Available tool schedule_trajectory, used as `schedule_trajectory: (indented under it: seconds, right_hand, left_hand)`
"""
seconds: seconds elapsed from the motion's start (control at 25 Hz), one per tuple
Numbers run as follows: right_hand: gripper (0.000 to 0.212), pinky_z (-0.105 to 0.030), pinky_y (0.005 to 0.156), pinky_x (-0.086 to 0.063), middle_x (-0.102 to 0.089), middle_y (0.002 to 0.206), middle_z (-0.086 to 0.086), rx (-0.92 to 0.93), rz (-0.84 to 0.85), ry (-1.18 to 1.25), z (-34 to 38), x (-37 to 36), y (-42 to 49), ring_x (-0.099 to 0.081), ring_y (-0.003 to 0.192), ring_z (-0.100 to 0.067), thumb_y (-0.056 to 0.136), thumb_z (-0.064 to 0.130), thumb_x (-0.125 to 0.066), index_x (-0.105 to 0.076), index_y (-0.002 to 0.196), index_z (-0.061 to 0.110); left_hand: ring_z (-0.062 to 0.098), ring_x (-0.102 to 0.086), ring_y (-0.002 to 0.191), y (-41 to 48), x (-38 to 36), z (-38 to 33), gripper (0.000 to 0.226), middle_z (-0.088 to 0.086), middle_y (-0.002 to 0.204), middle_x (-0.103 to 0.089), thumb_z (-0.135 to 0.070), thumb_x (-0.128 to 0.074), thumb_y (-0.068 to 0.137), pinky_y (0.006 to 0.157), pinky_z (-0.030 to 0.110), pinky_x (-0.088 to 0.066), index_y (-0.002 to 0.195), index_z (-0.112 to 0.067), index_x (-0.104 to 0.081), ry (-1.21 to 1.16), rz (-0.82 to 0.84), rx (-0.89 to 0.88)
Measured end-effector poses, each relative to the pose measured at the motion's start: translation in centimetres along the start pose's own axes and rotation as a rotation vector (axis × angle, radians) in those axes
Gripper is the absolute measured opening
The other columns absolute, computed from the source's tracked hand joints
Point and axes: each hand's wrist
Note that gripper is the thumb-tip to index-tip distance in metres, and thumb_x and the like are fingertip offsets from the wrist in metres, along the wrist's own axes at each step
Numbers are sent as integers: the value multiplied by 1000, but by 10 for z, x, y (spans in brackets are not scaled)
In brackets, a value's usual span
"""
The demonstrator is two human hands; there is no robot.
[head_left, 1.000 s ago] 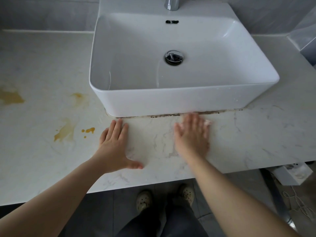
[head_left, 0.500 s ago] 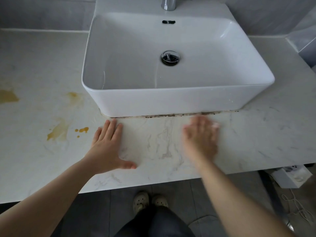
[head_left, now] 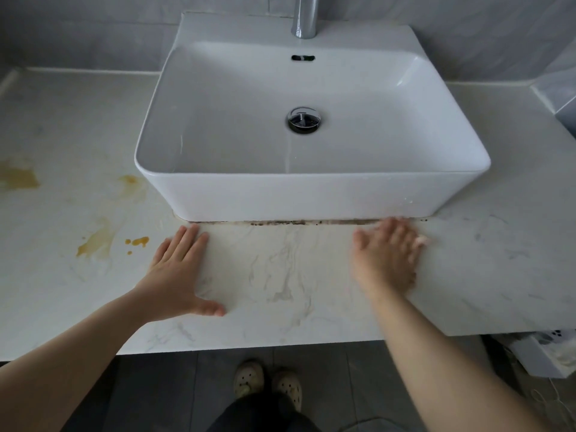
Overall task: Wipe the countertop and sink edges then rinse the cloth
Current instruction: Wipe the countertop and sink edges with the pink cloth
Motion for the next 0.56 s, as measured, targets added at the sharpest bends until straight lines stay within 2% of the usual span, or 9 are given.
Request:
schedule_trajectory:
  seconds: [0.04, 0.12, 0.2, 0.24, 0.28, 0.36, 0.4, 0.48, 0.56]
  right_hand:
    - [72, -45, 118, 8, -13, 156, -20, 89, -8, 1, 24, -5, -17, -9, 145, -32, 93, 49, -18, -14, 149, 3]
    - [77, -42, 113, 17, -12, 157, -19, 464, 11, 33, 66, -17, -69, -7, 146, -32, 86, 47, -8, -16, 148, 4]
    - [75, -40, 114, 19, -8, 158, -11, 843, 125, 3, 81, -19, -104, -2, 147, -27, 85, 48, -5, -14, 150, 10]
    - [72, -39, 115, 17, -9, 159, -7, 930, 143, -30, 79, -18, -102, -3, 147, -24, 87, 48, -6, -15, 150, 13]
    - [69, -38, 117, 12, -16, 158, -5, 918, 98, -32, 71, -18, -92, -10, 146, -22, 88, 47, -9, -21, 149, 15]
    - [70, -40, 117, 0, -30, 154, -5, 620, -77, -17, 44, -18, -68, -25, 143, -22, 87, 47, -11, -33, 145, 17]
    - [74, -40, 118, 0, -25, 156, -5, 422, -83, -34, 29, -16, -58, -20, 144, -21, 85, 50, -6, -28, 147, 18]
    - [75, -43, 118, 2, -9, 159, -6, 143, -1, -31, 28, -13, -65, -5, 147, -22, 85, 53, 0, -12, 151, 18]
    - [75, -46, 117, -6, -23, 155, -13, 165, -23, -45, 73, -17, -104, -20, 144, -29, 86, 53, -11, -27, 147, 13]
  left_hand:
    - [10, 37, 130, 0, 0, 0, 158, 1, 151, 28, -102, -17, 18, 110, 31, 20, 146, -14, 14, -12, 0, 2]
    - [8, 37, 128, 0, 1, -1, 159, -2, 149, 29, -102, -17, 16, 109, 29, 21, 145, -15, 14, -29, 4, 3]
    - [7, 37, 127, 0, 2, -2, 159, -1, 149, 30, -102, -15, 15, 108, 28, 21, 145, -14, 14, -22, 7, 5]
    - [7, 38, 126, -1, 2, -1, 158, -2, 146, 33, -102, -12, 16, 108, 28, 21, 145, -15, 17, -11, 3, 6]
    - [9, 39, 126, -2, 1, 1, 156, -4, 143, 36, -102, -9, 17, 108, 30, 21, 143, -15, 20, 7, -4, 8]
    - [12, 36, 129, -8, -6, 7, 144, -4, 143, 32, -101, -3, 28, 110, 37, 21, 141, -17, 22, 78, -70, -7]
    - [14, 30, 134, -12, -13, 12, 134, -1, 150, 21, -100, -3, 39, 111, 42, 19, 143, -17, 15, 125, -152, -34]
    - [19, 12, 142, -27, -23, 29, 112, 5, 154, -18, -91, -12, 64, 111, 49, 10, 146, -15, -16, 196, -228, -58]
    - [20, 7, 143, -39, -25, 51, 98, 5, 149, -31, -86, -20, 72, 110, 51, 5, 142, -18, -29, 163, -237, -18]
Point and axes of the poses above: each hand's wrist, its own y-axis towards the middle knuckle, its own x-axis out of the back of the hand, z = x × y
